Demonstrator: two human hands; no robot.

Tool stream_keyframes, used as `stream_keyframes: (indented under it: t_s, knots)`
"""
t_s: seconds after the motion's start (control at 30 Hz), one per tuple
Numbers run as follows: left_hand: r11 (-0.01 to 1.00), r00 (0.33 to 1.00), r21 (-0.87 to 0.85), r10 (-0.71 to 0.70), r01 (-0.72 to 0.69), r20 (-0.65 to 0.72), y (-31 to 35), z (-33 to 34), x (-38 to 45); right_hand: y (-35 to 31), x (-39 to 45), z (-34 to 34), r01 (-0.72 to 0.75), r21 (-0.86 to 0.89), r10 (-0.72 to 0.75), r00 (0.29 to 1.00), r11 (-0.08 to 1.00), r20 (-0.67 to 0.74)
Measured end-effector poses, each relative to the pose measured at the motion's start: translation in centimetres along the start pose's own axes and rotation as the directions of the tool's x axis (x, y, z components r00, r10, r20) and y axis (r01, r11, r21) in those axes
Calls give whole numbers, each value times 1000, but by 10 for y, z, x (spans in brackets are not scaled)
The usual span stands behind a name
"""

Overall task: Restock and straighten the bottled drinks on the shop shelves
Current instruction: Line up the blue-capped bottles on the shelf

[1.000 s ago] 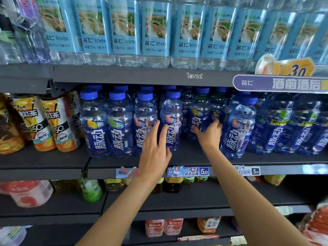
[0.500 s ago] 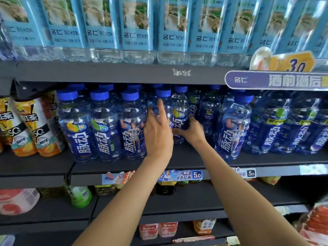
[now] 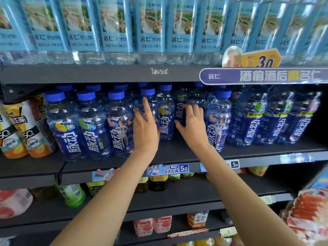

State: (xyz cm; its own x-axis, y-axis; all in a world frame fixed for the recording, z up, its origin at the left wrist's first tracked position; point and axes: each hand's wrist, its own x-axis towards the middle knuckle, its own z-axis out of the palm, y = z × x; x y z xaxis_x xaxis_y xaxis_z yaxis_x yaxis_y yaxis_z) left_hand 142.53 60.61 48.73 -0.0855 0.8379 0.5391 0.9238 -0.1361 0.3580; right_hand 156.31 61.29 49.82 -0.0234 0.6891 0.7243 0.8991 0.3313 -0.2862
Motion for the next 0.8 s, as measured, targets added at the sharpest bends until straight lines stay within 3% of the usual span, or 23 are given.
stream_keyframes:
  t_s: [0.07, 0.1, 0.2, 0.3, 0.37, 0.47, 0.6, 0.7, 0.8]
  knots:
    - [999, 999, -48, -28, 26, -27, 1, 7, 1, 6, -1, -13, 70, -131, -98, 971, 989, -217]
    - [998, 999, -65, -28, 25, -36, 1, 8, 2, 11, -1, -19, 37, -177, -89, 951, 983, -297]
    - [997, 999, -72, -9, 6, -36, -1, 8, 2, 28, -7, -37, -235, -142, 171, 917, 962, -361]
    - [999, 999, -32, 7, -9, -41, -3, 4, 2, 42, -14, -41, -522, 126, 531, 846, 843, -51]
    - [1000, 999, 12, -6, 6, -34, -2, 2, -1, 48, -15, -42, -598, 271, 601, 795, 754, 81]
    - [998, 1000, 57, -9, 11, -30, 1, 0, -6, 46, -15, -47, -604, 355, 565, 796, 714, 218]
    - [997, 999, 61, 38, -36, -24, -2, -3, -9, 25, -11, -36, -549, 393, 402, 825, 737, 398]
    - [998, 998, 11, 64, -64, 3, -6, -11, -10, 6, -3, -19, -543, 413, 296, 798, 731, 525]
    - [989, 993, -90, 112, -114, -22, -13, -23, -22, -2, -4, -10, -548, 416, 276, 786, 726, 553]
